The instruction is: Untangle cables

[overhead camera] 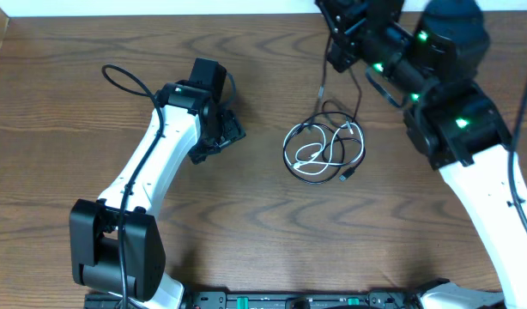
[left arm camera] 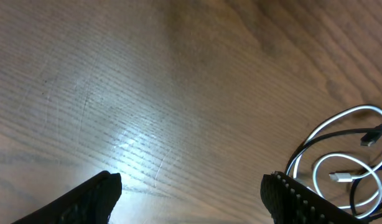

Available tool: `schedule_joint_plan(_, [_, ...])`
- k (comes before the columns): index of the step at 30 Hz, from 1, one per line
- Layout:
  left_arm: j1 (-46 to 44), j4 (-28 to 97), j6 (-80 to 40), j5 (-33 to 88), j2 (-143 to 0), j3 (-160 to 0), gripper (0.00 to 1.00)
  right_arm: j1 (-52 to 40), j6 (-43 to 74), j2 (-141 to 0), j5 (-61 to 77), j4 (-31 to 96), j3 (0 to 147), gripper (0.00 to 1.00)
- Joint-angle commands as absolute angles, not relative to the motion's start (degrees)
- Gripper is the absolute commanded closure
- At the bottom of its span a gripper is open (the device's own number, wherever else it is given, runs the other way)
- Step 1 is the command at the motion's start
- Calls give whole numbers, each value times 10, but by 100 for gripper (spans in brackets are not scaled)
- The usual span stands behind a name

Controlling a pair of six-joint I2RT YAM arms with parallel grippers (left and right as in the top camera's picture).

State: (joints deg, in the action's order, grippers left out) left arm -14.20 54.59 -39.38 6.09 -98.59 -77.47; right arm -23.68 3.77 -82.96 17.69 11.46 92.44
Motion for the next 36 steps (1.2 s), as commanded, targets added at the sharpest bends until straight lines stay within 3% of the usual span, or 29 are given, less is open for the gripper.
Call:
schedule_joint_plan(1, [-142, 552, -397, 60, -994, -770, 22, -233, 22, -793, 138, 48, 932, 99])
schedule_joint_plan(4, [-142, 551, -397, 60, -994, -770, 22, -233, -18, -775, 59, -8, 932, 99])
schedule_joint_plan(10, [-142, 543, -397, 60, -994, -770, 22, -233, -262, -766, 25, -100, 932, 99])
schedule_joint_plan(19, [-142, 539, -397, 60, -994, -770, 22, -233, -264, -793, -41, 26, 932, 99])
schedule_joint_plan(28, [-142, 539, -397, 60, -994, -770, 22, -232, -224, -781, -105, -179, 932, 99])
schedule_joint_plan(31, [-142, 539, -397, 60, -994, -770, 22, -226, -295, -780, -199, -247, 932, 99])
schedule_joint_plan(36, [-142, 539, -397, 60, -994, -770, 22, -185, -464, -780, -236, -270, 932, 99])
